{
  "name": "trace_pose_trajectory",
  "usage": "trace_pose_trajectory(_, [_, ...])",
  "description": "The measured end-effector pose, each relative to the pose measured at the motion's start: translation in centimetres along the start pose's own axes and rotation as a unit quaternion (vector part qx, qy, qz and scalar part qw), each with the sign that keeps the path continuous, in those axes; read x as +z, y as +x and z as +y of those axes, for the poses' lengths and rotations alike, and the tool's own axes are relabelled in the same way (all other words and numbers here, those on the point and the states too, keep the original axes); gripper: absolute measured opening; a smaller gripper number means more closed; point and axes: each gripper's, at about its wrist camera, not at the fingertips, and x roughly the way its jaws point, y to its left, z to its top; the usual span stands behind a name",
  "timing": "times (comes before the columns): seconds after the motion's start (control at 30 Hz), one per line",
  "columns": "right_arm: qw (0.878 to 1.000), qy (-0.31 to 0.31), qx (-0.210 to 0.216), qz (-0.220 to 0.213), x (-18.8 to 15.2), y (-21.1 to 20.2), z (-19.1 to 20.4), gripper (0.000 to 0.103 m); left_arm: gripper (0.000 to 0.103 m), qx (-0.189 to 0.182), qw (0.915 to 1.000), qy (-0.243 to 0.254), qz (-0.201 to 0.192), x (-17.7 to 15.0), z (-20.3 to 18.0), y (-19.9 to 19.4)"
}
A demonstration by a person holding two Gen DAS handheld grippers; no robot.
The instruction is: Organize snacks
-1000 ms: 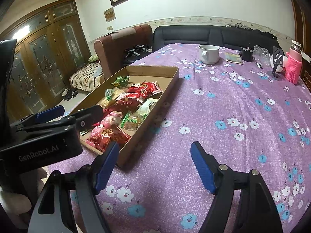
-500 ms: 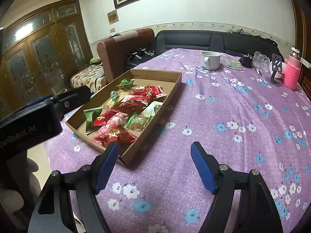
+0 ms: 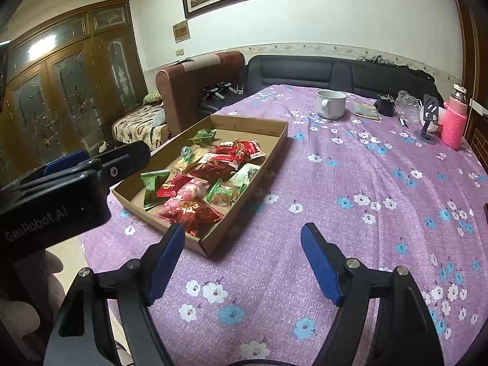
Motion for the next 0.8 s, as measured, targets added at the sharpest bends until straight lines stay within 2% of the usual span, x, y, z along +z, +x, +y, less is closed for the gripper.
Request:
trace_pose_trajectory(0.3, [1.000,0.000,0.001,0.001,-0.1,-0.1,0.1,0.079,0.101,0.007,0.9999,0.002,-0.007,-0.2,0.0,-0.2])
trace_pose_trajectory(0.37, [1.000,0.000,0.002,0.001,-0.1,-0.1,0.1,0.079,0.101,0.025,0.9991,0.005,-0.035,-0.3,-0.1,-1.0])
trace_pose_trajectory(0.47, [1.000,0.000,0.005,-0.003,-0.1,-0.2,0.2,0.079,0.102,0.039,0.9933,0.006,-0.109,-0.3,-0.2,-3.7])
trace_pose_trajectory(0.53, [1.000,-0.001,0.008,-0.007,-0.1,-0.3,0.3,0.079,0.102,0.019,0.9884,0.001,-0.151,-0.3,0.0,-5.4])
trace_pose_trajectory(0.57, [1.000,-0.001,0.010,-0.009,-0.2,-0.3,0.4,0.079,0.102,0.008,0.9877,-0.001,-0.156,-0.2,0.2,-5.6])
trace_pose_trajectory(0.63, [1.000,-0.004,0.011,-0.012,-0.2,-0.4,0.6,0.079,0.102,0.016,0.9898,0.006,-0.141,0.3,0.2,-5.1])
trace_pose_trajectory(0.7, [1.000,-0.009,0.011,-0.016,-0.2,-0.4,0.6,0.079,0.102,0.059,0.9900,0.022,-0.127,0.2,0.0,-4.4])
trace_pose_trajectory(0.73, [1.000,-0.012,0.011,-0.020,-0.2,-0.5,0.8,0.079,0.102,0.068,0.9889,0.028,-0.129,0.2,-0.2,-4.3])
trace_pose_trajectory(0.77, [1.000,-0.014,0.012,-0.023,-0.1,-0.5,0.8,0.079,0.102,0.070,0.9881,0.033,-0.133,0.0,-0.3,-4.4])
trace_pose_trajectory(0.8, [0.999,-0.015,0.012,-0.026,-0.1,-0.5,0.7,0.079,0.102,0.055,0.9892,0.032,-0.132,0.0,-0.2,-4.4])
